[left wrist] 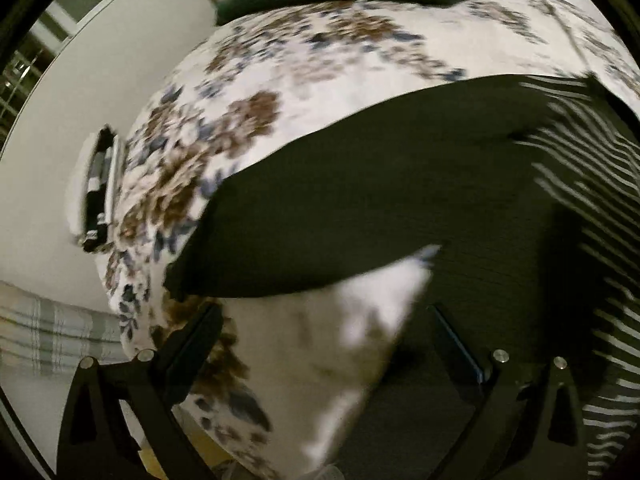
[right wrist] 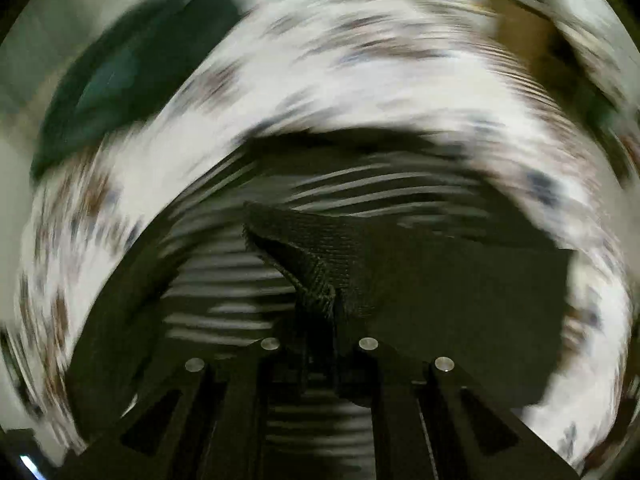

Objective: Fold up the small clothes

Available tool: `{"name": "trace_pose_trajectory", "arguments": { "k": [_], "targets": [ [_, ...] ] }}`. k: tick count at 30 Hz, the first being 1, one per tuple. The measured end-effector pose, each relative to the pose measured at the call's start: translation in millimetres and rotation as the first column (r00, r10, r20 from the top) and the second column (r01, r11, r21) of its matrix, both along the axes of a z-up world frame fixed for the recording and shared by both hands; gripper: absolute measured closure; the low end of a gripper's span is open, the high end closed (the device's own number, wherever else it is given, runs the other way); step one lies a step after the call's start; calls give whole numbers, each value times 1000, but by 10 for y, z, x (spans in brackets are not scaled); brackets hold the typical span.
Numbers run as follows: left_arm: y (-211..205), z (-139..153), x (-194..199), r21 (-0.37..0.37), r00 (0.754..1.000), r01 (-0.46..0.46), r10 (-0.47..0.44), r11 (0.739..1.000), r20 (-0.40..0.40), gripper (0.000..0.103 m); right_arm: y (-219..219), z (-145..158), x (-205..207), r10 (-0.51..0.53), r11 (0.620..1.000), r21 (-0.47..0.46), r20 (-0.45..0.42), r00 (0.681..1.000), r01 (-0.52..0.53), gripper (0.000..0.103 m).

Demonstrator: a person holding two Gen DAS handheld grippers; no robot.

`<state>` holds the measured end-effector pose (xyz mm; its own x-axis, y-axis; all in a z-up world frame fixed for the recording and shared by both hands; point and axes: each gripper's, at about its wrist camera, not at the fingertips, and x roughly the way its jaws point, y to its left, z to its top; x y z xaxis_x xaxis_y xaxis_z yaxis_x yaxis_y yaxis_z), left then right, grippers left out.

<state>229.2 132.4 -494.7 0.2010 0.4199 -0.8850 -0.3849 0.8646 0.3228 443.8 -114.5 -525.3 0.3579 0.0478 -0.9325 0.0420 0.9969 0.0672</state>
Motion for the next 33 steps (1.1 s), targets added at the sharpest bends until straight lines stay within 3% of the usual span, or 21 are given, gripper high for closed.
{"name": "trace_pose_trajectory", "arguments": {
  "k": [2,5,10,12,13,16,19,23,26,28,30,31,32,33],
  "targets": [
    [189,-55,-53,-2,1000,-31,31,1000,0,0,761,-273,165,115,993,-37,-40,993,-116,94],
    [371,-108,-107,-9,998,-60,60,998,-3,0,1551,-462,218,206,975,-76,-48,977,-209,95],
    [579,-202,-142,-27,996,-85,85,996,-16,0,2224,-756,303,244,955,-144,-106,964,-258,94],
    [645,-211,-153,-37,996,-93,93,995,-12,0,2140,-737,301,242,963,-90,-139,960,-255,93],
    [676,-211,-158,-44,995,-96,96,994,-11,0,2052,-698,296,241,968,-36,-149,959,-248,85],
    [810,-200,-212,-70,994,-111,110,991,-14,0,1593,-404,163,181,978,127,-143,973,-163,39],
    [1036,-140,-348,-132,987,-162,162,978,-11,0,1121,-146,-52,83,982,179,-129,988,-60,28],
    [1462,-127,-612,-262,963,-264,269,928,-17,0,578,-46,-354,-44,978,191,-176,983,78,27],
    [1828,-223,-864,-334,925,-366,378,869,-30,0,265,-80,-630,-115,974,167,-209,971,151,27],
    [2077,-326,-1076,-374,882,-448,470,812,-35,0,108,-141,-760,-145,975,132,-238,961,179,27],
    [2317,-472,-1290,-437,825,-525,563,731,-49,0,59,-266,-813,-170,974,99,-269,948,203,27],
    [2392,-527,-1364,-456,803,-547,594,702,-48,0,64,-320,-830,-182,973,88,-275,944,214,27],
    [2434,-560,-1409,-460,792,-555,610,693,-37,0,71,-350,-850,-189,973,80,-277,942,218,27],
    [2468,-615,-1428,-446,793,-554,609,703,-24,0,95,-379,-862,-186,974,74,-278,942,214,27]
  ]
}}
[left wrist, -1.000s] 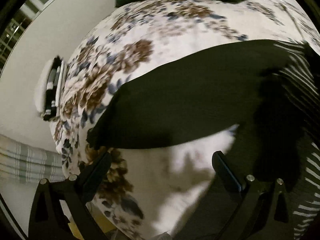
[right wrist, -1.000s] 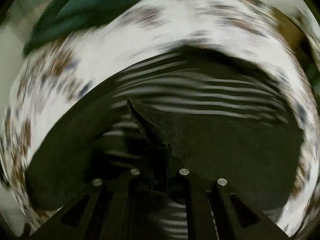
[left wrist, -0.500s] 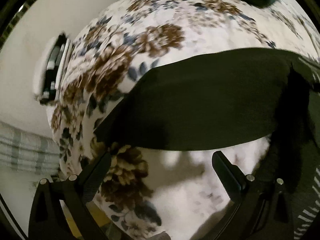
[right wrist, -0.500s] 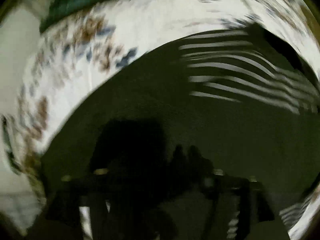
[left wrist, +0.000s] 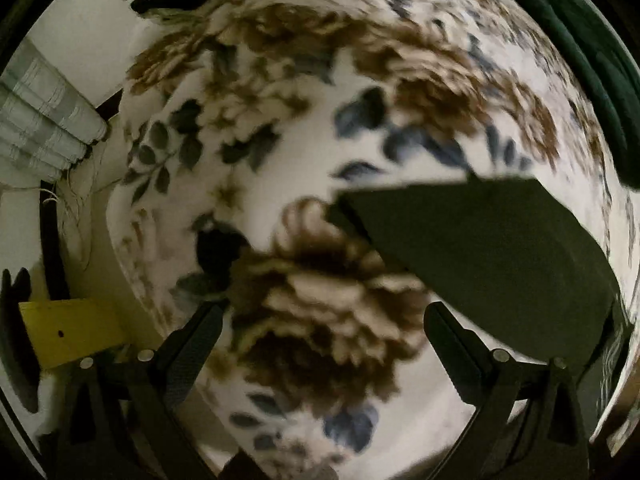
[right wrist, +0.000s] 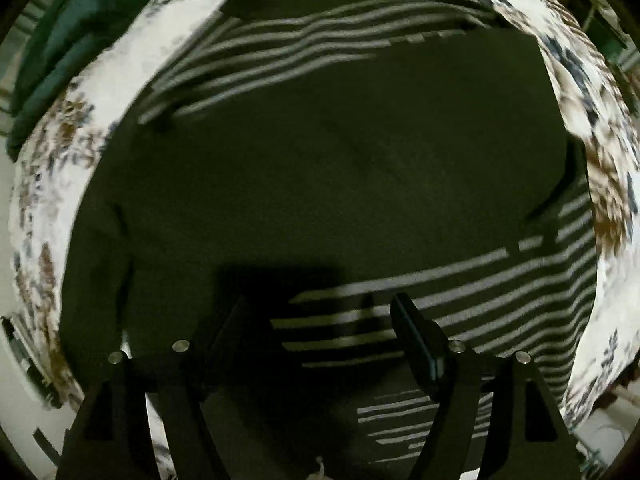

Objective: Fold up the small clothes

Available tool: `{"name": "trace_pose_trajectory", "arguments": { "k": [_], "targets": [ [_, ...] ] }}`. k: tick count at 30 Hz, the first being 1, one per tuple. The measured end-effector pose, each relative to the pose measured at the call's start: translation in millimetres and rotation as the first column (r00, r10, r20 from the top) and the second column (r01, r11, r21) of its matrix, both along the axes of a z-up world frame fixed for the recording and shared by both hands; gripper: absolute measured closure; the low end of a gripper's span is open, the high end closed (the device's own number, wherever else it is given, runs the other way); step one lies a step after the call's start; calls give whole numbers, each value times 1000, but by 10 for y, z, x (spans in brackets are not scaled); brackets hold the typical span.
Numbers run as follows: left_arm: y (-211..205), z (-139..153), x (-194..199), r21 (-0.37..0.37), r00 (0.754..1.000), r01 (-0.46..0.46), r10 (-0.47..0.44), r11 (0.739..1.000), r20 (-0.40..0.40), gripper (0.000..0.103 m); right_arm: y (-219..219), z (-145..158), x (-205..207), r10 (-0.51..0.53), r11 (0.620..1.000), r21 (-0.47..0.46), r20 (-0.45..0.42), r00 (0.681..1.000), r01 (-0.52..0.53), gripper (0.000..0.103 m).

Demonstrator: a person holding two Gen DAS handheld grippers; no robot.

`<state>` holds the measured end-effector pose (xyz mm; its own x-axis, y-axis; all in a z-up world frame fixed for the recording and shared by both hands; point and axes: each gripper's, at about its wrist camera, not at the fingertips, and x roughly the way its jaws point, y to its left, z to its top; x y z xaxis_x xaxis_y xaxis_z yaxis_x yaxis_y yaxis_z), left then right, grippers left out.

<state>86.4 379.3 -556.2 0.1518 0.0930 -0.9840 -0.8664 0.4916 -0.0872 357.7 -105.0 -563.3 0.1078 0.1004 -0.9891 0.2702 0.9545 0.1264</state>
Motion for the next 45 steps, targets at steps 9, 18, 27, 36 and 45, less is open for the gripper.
{"name": "trace_pose_trajectory", "arguments": {
  "k": [9,18,27,36,45],
  "targets": [
    [224,-240,692,169,989,120,-104,978,-105,2,431,-74,107,114,990,-81,16,993,-113,27],
    [746,196,427,193,998,-60,55,979,32,2,539,41,197,108,993,-47,44,993,-106,27],
    [68,-418,345,-257,978,-47,97,965,185,8,398,-13,202,86,992,-94,34,996,-82,27],
    [69,-379,582,-159,958,-124,160,979,238,95,-100,-70,66,30,995,-100,44,999,-25,27],
    [-473,800,1188,215,954,102,-156,971,254,95,-814,17,-62,-49,999,-16,67,997,51,27]
  ]
}}
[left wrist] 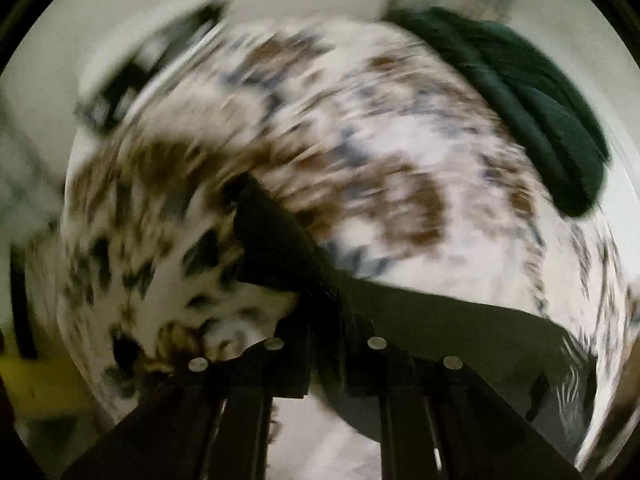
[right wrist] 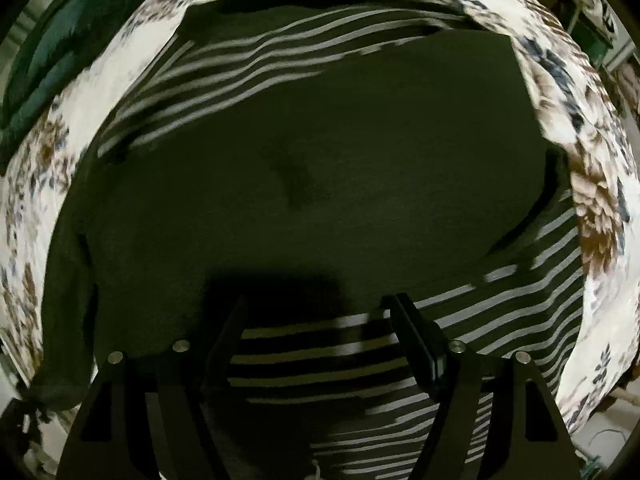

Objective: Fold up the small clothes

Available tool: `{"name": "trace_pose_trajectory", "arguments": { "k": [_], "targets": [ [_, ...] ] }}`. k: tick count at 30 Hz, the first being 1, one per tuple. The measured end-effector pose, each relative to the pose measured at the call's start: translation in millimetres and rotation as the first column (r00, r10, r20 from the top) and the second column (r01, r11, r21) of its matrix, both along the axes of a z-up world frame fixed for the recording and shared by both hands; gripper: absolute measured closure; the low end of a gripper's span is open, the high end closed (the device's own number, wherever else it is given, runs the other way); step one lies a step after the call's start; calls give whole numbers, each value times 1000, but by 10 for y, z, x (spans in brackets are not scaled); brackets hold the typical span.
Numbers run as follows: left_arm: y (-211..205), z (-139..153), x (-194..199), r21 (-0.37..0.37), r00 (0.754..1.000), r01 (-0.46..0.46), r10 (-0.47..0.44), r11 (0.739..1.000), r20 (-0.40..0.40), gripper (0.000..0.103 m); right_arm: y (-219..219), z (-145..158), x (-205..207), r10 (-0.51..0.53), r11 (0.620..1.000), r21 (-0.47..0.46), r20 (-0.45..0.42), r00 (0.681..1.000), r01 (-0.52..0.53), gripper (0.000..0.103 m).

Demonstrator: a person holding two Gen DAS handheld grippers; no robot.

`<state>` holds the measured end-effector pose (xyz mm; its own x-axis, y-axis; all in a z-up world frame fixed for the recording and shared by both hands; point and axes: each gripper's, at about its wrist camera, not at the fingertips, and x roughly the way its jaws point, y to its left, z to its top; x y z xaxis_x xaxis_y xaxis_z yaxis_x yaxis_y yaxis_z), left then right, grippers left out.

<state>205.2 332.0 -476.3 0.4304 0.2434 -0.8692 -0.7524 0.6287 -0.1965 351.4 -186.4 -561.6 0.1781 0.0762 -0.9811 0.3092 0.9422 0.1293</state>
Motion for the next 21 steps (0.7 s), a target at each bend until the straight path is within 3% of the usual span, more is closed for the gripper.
{"name": "trace_pose_trajectory", "arguments": {
  "k": [3,5,7,11,15,18,21],
  "targets": [
    [-487,408,378,96,989,140,-143,985,24,95,-319,91,-57,-28,1000,10,10,1000,28,27],
    [-923,614,690,135,966,248,-255,959,39,95,-534,142,-71,-52,999,10,16,999,51,27],
    [-1482,732,1023,149,927,359,-370,921,54,95,-794,178,-109,-87,996,13,16,996,87,27],
    [-2694,831,1529,131,813,561,-574,817,97,95,-1330,250,-223,-165,986,19,26,986,165,27],
    [-4004,760,1749,103,657,737,-744,668,118,95,-1839,310,-327,-221,975,-3,33,975,221,27],
    [-4699,597,1729,78,562,820,-823,567,81,94,-2212,309,-439,-252,967,-25,11,968,252,27],
    [-5072,529,1659,73,512,855,-858,514,47,90,-2436,296,-502,-271,962,-19,-12,962,271,27]
  ]
}}
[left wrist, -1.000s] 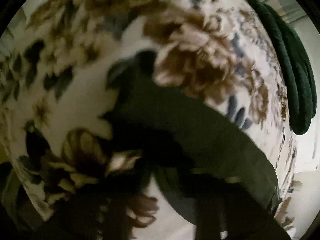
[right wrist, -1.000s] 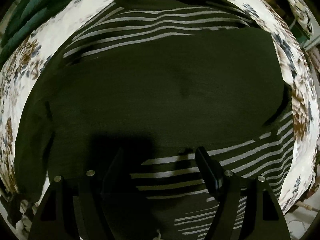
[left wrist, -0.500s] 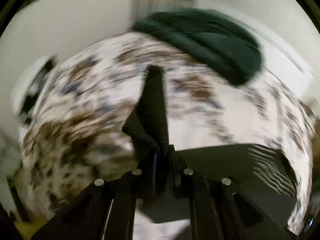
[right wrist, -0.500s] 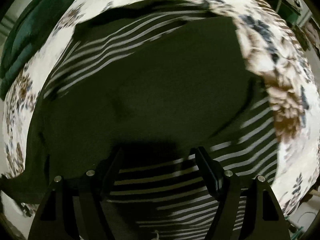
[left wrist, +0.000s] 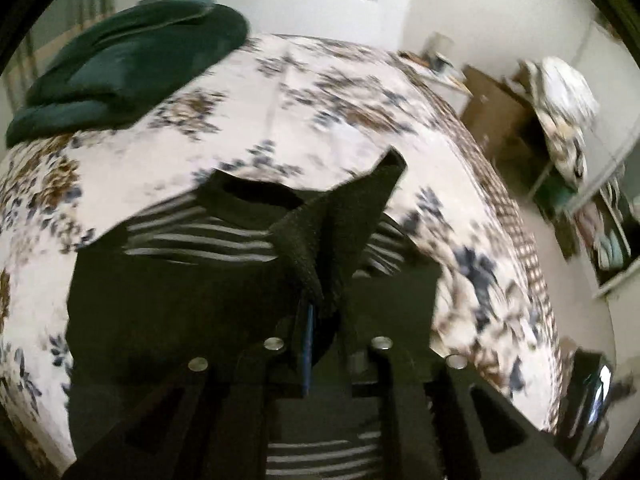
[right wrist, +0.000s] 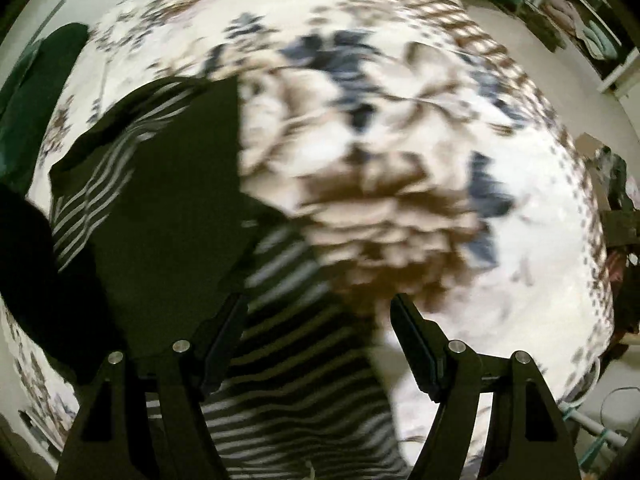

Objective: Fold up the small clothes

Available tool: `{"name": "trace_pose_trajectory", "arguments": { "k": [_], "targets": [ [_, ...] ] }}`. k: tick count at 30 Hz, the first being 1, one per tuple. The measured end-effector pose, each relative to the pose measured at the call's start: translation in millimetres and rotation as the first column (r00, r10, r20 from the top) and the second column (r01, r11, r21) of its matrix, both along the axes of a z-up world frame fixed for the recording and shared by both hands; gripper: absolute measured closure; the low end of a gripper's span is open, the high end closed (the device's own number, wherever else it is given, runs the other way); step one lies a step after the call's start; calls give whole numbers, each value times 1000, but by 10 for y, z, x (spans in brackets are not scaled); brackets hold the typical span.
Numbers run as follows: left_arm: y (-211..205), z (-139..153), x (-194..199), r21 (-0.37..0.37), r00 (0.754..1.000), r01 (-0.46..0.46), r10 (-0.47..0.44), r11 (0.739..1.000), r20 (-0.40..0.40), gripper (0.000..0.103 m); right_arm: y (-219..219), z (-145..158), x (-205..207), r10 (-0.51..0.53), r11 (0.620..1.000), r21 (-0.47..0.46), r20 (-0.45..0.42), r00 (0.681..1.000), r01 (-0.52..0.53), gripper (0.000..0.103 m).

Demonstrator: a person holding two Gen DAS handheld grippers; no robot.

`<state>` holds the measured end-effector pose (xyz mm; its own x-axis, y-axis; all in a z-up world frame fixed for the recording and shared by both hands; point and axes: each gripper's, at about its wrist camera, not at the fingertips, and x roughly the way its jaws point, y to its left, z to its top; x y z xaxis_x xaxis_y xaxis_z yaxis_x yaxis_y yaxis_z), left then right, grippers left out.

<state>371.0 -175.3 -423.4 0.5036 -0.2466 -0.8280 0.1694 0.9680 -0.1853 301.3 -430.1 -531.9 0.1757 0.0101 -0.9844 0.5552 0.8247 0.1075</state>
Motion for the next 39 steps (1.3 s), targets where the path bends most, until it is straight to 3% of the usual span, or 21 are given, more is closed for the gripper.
{"name": "trace_pose_trajectory", "arguments": {
  "k": [3,6,7,8,11,16,17,19,23,25,26,28,29,34,36,38,39],
  "targets": [
    [-16,-25,-80,12,1000,4,-4,1000,-7,83,-182,39,-43,-1,999,36,5,1000,1,27],
    [200,16,-144,13,999,-42,42,999,9,43,-254,129,-47,6,997,77,34,999,-9,27],
    [306,18,-161,26,998,-67,67,997,9,19,-268,159,-29,7,995,96,49,999,-11,27],
    [457,16,-182,41,996,-94,94,995,13,12,-231,196,-2,7,993,116,63,998,-14,27],
    [1047,-29,-284,119,977,-211,210,970,21,12,-129,245,176,15,981,193,115,993,-37,27],
    [2015,-226,-421,262,916,-389,401,883,9,12,278,205,606,77,963,245,156,985,-114,27],
    [2123,-276,-439,280,906,-406,422,870,3,12,380,164,727,100,960,245,154,983,-136,27],
    [2351,-384,-463,352,876,-456,482,817,15,12,521,89,909,117,959,244,129,985,-146,27],
    [2497,-536,-455,399,859,-475,512,784,16,12,726,-182,1226,76,954,286,68,995,-92,27],
    [2478,-619,-423,406,861,-466,508,786,3,12,842,-351,1359,73,955,286,23,997,-77,28],
    [2470,-646,-409,406,862,-463,507,788,-1,12,885,-398,1403,85,958,273,14,996,-85,33],
    [2472,-678,-364,397,864,-458,504,795,-13,12,974,-399,1431,118,977,179,-8,993,-115,86],
    [2473,-671,-359,390,865,-456,502,800,-19,12,974,-339,1403,114,981,156,17,993,-116,92],
    [2487,-634,-304,355,870,-454,493,817,-20,12,772,118,1055,72,996,40,127,989,-78,93],
    [2513,-649,-281,341,871,-454,491,823,-27,12,664,84,980,78,996,38,91,993,-82,93],
    [2537,-690,-240,330,868,-453,494,828,-48,12,579,-92,953,107,990,91,10,994,-108,89],
    [2549,-708,-218,322,867,-453,495,831,-58,12,525,-179,925,114,987,114,-33,993,-110,77]
  ]
}}
